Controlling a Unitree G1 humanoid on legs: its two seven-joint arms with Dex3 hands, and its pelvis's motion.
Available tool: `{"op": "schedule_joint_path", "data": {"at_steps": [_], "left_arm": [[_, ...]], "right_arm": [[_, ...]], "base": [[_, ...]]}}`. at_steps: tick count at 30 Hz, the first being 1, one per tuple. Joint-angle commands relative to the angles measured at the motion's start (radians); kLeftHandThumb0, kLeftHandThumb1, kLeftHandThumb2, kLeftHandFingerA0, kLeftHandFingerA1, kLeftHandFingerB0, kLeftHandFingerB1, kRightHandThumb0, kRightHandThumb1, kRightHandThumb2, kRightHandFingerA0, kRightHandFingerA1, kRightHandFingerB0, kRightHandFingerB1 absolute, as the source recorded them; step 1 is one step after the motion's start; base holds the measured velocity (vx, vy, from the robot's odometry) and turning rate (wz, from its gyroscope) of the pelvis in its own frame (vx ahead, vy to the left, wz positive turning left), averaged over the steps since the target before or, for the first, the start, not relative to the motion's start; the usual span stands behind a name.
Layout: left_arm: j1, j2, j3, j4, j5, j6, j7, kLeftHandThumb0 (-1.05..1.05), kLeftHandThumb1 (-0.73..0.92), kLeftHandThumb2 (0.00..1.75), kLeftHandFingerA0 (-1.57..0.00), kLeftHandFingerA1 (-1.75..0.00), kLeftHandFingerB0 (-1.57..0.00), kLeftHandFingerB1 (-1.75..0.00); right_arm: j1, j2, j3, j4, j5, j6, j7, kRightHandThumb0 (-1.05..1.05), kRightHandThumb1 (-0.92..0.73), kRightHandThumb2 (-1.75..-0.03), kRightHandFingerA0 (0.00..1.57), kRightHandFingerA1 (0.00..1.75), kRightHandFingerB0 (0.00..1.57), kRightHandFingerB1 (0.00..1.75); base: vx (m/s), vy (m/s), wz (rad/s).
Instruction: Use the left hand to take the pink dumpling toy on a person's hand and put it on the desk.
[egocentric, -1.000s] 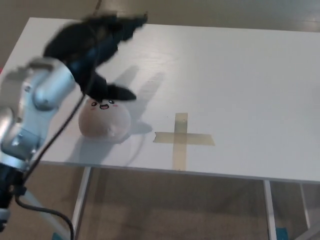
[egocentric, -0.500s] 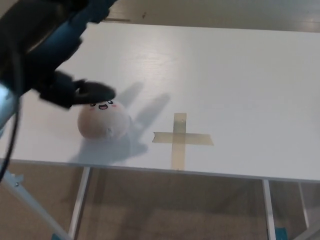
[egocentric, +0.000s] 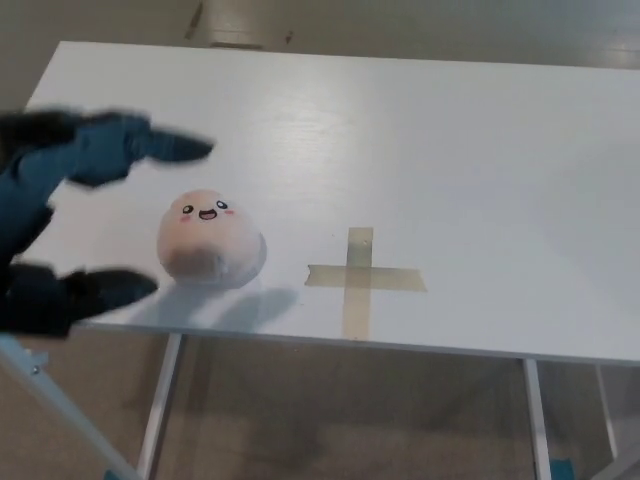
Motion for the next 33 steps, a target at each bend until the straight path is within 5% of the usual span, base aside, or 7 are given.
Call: {"op": "schedule_joint_path", "data": {"at_steps": [1, 8, 10, 17, 27, 32, 33], "left_arm": [[0.682, -0.044, 0.216, -0.158, -0.643, -0.265, -0.465, -0.33, 0.56, 0.56, -0.76, -0.49, -0.61, -0.4], [0.752, -0.033, -0.031, 0.09, -0.254, -0.172, -0.313, -0.35, 0.54, 0.55, -0.76, -0.48, -0.62, -0.41], [0.636, -0.064, -0.158, 0.37, -0.048, -0.211, -0.162, -0.36, 0.55, 0.55, -0.81, -0.48, -0.65, -0.42], [0.34, -0.112, -0.343, 1.007, 0.247, -0.153, 0.181, -0.38, 0.58, 0.58, -0.83, -0.47, -0.7, -0.43], [0.058, -0.205, -0.253, 1.556, 0.095, 0.0, 0.343, -0.36, 0.58, 0.58, -0.82, -0.47, -0.71, -0.44], [0.03, -0.177, -0.268, 1.747, 0.106, -0.035, 0.403, -0.44, 0.56, 0.62, -0.81, -0.74, -0.61, -0.44], [0.022, -0.157, -0.287, 1.751, 0.12, -0.033, 0.385, -0.45, 0.63, 0.6, -0.75, -0.47, -0.57, -0.4]], "right_arm": [[0.05, 0.023, 0.018, 0.016, -0.019, 0.002, 0.0, -0.29, -0.77, -0.63, 0.54, 0.41, 0.48, 0.38], [0.057, 0.033, 0.014, 0.017, -0.013, 0.0, -0.016, -0.29, -0.77, -0.64, 0.52, 0.4, 0.48, 0.39], [0.058, 0.036, 0.004, 0.016, -0.005, -0.01, -0.04, -0.34, -0.63, -0.91, 0.49, 0.56, 0.43, 0.53], [0.076, 0.061, -0.019, 0.01, 0.006, -0.07, -0.164, -0.26, -0.75, -0.62, 0.64, 0.45, 0.56, 0.42], [0.098, 0.123, -0.134, -0.003, 0.112, -0.173, -0.213, -0.28, -0.72, -0.61, 0.69, 0.48, 0.59, 0.44], [0.094, 0.129, -0.127, -0.005, 0.097, -0.162, -0.181, -0.3, -0.72, -0.61, 0.66, 0.47, 0.55, 0.42], [0.088, 0.125, -0.125, -0.005, 0.093, -0.16, -0.174, -0.31, -0.72, -0.61, 0.65, 0.46, 0.54, 0.42]], "base": [[0.0, 0.0, 0.0], [0.0, 0.0, 0.0], [0.0, 0.0, 0.0], [0.0, 0.0, 0.01], [0.0, 0.0, 0.0], [0.0, 0.0, 0.0], [0.0, 0.0, 0.0]]}}
